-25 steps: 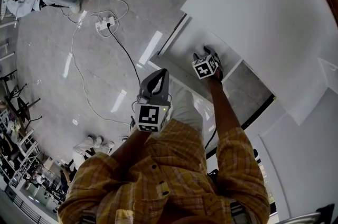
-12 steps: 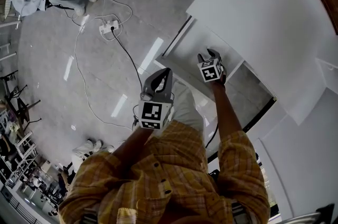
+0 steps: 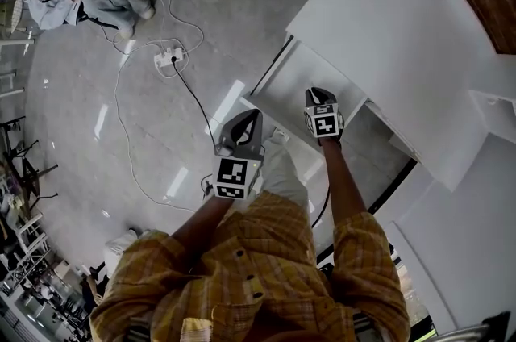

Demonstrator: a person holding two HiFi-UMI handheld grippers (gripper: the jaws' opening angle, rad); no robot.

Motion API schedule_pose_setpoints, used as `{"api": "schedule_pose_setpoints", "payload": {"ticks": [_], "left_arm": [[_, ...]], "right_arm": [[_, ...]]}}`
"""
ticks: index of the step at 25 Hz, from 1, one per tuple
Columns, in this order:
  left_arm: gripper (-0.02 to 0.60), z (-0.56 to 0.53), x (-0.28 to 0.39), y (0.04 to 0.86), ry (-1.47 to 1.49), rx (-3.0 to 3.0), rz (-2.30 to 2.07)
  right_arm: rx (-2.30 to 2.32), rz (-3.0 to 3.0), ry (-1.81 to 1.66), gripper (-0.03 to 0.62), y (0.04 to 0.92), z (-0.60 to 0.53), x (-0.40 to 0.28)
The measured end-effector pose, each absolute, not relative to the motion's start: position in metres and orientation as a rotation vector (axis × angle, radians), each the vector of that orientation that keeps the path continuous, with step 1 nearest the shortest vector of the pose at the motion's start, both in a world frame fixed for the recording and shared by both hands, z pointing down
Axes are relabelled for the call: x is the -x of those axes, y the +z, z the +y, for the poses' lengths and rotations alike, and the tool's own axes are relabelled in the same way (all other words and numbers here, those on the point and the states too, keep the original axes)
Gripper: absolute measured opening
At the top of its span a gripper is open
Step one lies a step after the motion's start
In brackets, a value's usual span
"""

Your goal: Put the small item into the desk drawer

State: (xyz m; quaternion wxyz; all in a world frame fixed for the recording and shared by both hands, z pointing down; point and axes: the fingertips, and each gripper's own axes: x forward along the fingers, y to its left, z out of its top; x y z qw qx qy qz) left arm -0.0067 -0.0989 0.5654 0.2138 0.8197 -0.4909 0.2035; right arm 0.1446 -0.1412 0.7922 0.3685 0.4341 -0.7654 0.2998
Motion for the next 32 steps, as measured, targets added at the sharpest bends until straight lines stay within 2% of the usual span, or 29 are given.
{"api": "schedule_pose_setpoints", "payload": {"ticks": [3,32], "left_arm": [[0.002,-0.092,0.012,0.556,0.549,-2.28,-1.367],[0.002,-0.079,0.029,0.473,0.397,-2.457,-1.399]], "right_arm": [[-1.167,-1.962,0.798,0.0,0.778,-0.132,-0.145],[-1.562,-2.273,0.71,-0.003,0.564,-0.114,-0.119]]}}
